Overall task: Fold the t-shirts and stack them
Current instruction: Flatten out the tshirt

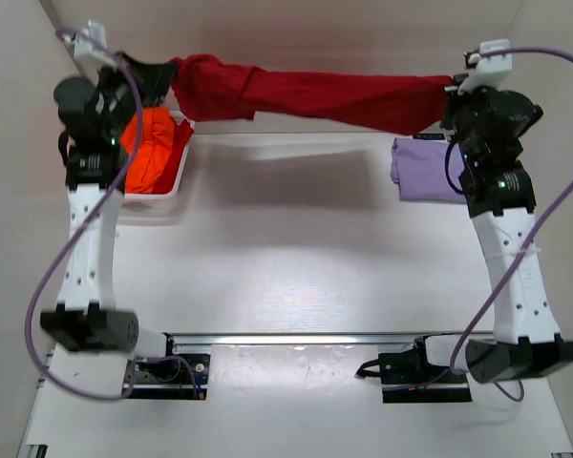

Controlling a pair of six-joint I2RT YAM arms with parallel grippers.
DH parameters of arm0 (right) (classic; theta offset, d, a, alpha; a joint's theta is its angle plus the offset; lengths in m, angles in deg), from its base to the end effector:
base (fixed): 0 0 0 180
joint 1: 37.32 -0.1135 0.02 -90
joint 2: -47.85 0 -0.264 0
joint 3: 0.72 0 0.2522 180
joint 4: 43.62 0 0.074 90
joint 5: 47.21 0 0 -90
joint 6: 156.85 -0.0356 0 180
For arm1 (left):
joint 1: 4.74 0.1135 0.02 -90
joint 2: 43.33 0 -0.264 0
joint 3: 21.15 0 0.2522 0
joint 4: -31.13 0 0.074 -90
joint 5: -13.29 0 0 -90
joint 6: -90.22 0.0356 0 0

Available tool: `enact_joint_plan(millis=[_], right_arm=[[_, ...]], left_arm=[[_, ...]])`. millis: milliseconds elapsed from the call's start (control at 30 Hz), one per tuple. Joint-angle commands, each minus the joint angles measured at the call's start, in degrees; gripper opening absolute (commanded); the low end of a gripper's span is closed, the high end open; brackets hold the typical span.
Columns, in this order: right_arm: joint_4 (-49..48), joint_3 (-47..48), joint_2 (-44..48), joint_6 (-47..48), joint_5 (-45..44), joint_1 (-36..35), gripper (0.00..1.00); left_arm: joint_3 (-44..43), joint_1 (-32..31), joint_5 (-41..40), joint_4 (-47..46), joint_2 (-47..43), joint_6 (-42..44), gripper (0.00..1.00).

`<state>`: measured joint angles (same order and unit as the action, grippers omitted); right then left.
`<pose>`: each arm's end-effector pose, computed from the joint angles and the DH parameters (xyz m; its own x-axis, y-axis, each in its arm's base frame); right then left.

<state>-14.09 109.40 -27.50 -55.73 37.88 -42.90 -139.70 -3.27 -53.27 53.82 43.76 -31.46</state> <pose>0.2684 0.0232 0.5227 0.0915 -0.1841 -0.9786 0.0057 0.9828 -0.1844 0.3274 -0.0058 0.5250 -0.0643 -0.4836 -0.8729 0.3945 0.7911 -0.4674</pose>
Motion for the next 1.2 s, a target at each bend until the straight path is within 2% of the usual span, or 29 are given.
enact_joint_plan(millis=[0, 33, 67, 133, 167, 233, 300, 333, 433, 533, 667, 733, 867, 933, 1033, 1100, 1167], right_arm=[[0.8, -8.9, 2.6, -1.9, 1.6, 1.4, 0.00], [3.0, -12.9, 3.5, -2.6, 3.8, 1.7, 0.00], [4.2, -14.8, 4.2, -4.3, 4.1, 1.5, 0.00], [7.9, -24.5, 8.1, -7.8, 3.8, 0.3, 0.00], [9.6, -27.6, 9.4, -9.0, 3.9, -1.5, 0.00], [12.2, -37.0, 14.4, -14.6, 4.5, -4.0, 0.00], [13.5, -43.9, 17.4, -19.3, 8.1, -6.8, 0.00], [14.3, -49.9, 19.3, -21.0, 12.2, -6.7, 0.00], [14.3, -55.7, 20.4, -24.0, 14.8, -6.8, 0.00], [15.3, -58.5, 20.4, -24.6, 14.5, -4.4, 0.00], [14.0, -59.8, 20.0, -22.9, 16.6, -0.7, 0.00], [13.9, -59.9, 19.4, -22.3, 16.1, -0.7, 0.00], [12.2, -60.1, 17.7, -22.0, 15.8, -2.4, 0.00], [11.1, -60.5, 16.5, -22.5, 15.6, -3.1, 0.00], [10.2, -60.7, 15.3, -22.5, 16.3, -2.9, 0.00], [9.8, -60.1, 15.0, -22.5, 16.9, -2.8, 0.01], [9.2, -60.0, 14.2, -22.1, 17.0, -2.3, 0.01]], left_arm=[[17.8, 0.3, 2.2, -5.4, -7.8, 1.0, 0.00], [21.6, 0.0, 2.3, -6.0, -10.7, 0.4, 0.00], [29.2, -0.2, 2.3, -7.7, -11.8, 0.2, 0.00], [45.0, -0.7, 1.0, -8.1, -16.8, -0.7, 0.01], [48.9, -0.5, 0.5, -8.4, -18.5, -1.4, 0.08], [61.8, 0.5, -0.3, -8.1, -20.8, -3.0, 0.48], [68.6, 1.5, 0.2, -8.2, -22.5, -4.3, 0.61], [72.4, 0.7, 0.4, -8.1, -23.7, -5.2, 0.64], [74.4, -4.3, -1.5, -7.5, -23.7, -6.1, 0.65], [75.3, -6.4, -3.0, -8.0, -23.0, -7.5, 0.66], [74.6, -5.3, -3.2, -8.0, -21.7, -8.3, 0.67], [72.0, -4.7, -6.0, -7.5, -20.0, -8.7, 0.68], [60.5, -5.0, -9.2, -8.0, -12.4, -9.4, 0.65], [51.8, -5.7, -9.6, -8.0, -4.9, -8.9, 0.54], [41.4, -7.2, -11.0, -7.1, 6.2, -4.6, 0.45], [32.2, -8.2, -11.3, -4.3, 12.5, -1.6, 0.49], [27.9, -8.4, -11.5, -4.5, 17.7, -0.5, 0.51]])
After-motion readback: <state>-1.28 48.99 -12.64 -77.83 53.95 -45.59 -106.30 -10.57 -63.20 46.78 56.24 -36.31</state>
